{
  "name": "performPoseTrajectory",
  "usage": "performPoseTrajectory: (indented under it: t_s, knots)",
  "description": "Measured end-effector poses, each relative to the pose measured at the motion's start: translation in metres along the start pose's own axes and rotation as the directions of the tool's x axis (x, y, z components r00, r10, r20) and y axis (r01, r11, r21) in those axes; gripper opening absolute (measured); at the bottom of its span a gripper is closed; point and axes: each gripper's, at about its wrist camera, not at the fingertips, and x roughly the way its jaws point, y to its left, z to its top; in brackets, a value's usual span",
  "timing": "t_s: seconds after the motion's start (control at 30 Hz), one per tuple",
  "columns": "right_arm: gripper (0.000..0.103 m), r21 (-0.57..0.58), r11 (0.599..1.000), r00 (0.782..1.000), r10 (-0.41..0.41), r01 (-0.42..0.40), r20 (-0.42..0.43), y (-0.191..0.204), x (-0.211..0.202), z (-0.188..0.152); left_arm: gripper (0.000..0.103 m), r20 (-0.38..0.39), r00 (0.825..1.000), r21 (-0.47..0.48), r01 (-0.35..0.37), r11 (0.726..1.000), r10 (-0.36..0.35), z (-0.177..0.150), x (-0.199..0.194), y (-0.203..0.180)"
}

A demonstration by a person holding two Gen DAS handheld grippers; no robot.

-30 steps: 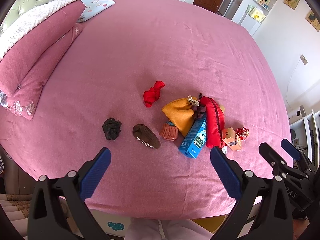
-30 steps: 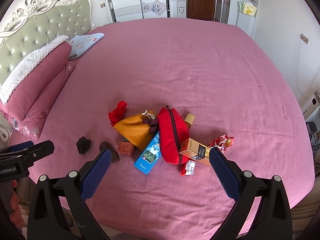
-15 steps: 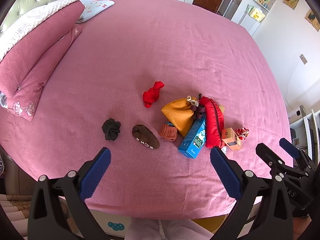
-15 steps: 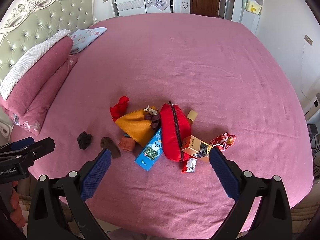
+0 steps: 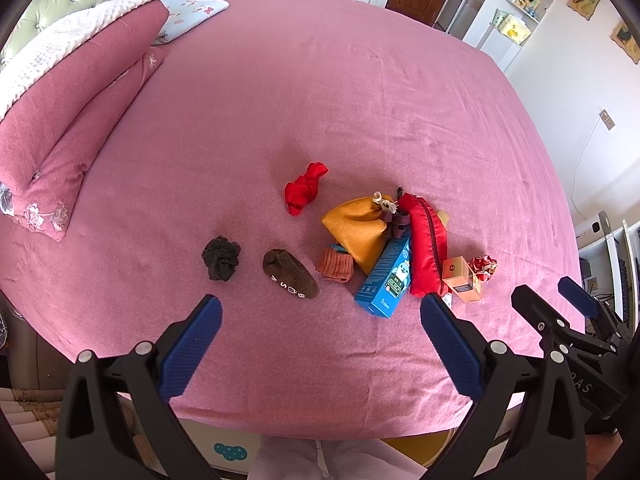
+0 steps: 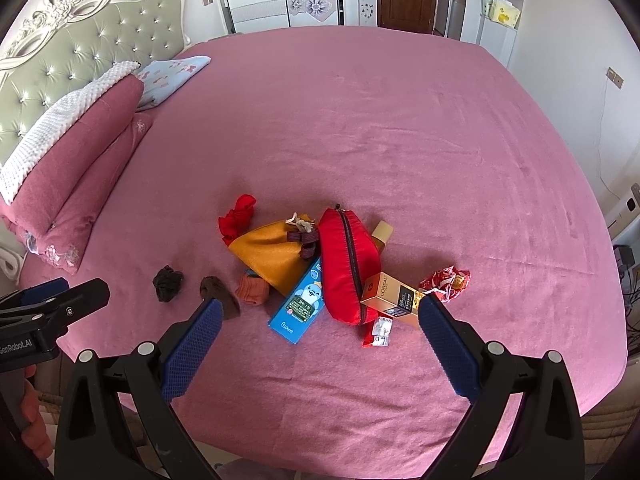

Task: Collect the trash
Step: 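Move both tools toward the pile of items on the pink bed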

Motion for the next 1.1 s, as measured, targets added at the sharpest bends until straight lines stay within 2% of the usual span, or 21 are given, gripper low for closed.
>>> performPoseTrajectory:
  t_s: [0.7,1.1]
  knots:
    - [0.095,-0.006,1.0,1.0,0.006,-0.006,-0.006,0.0,0.003,0.0,0.099,-0.006,1.0,0.0,-0.001,1.0,0.001,0.0,0.002,-0.003]
    - [0.095,-0.021,0.999,0.999,0.026,-0.027,-0.024,-0.003,0.017,-0.003,0.099,-0.052,0.999,-0.013,-0.008,1.0,0.008,-0.002,0.026,-0.002]
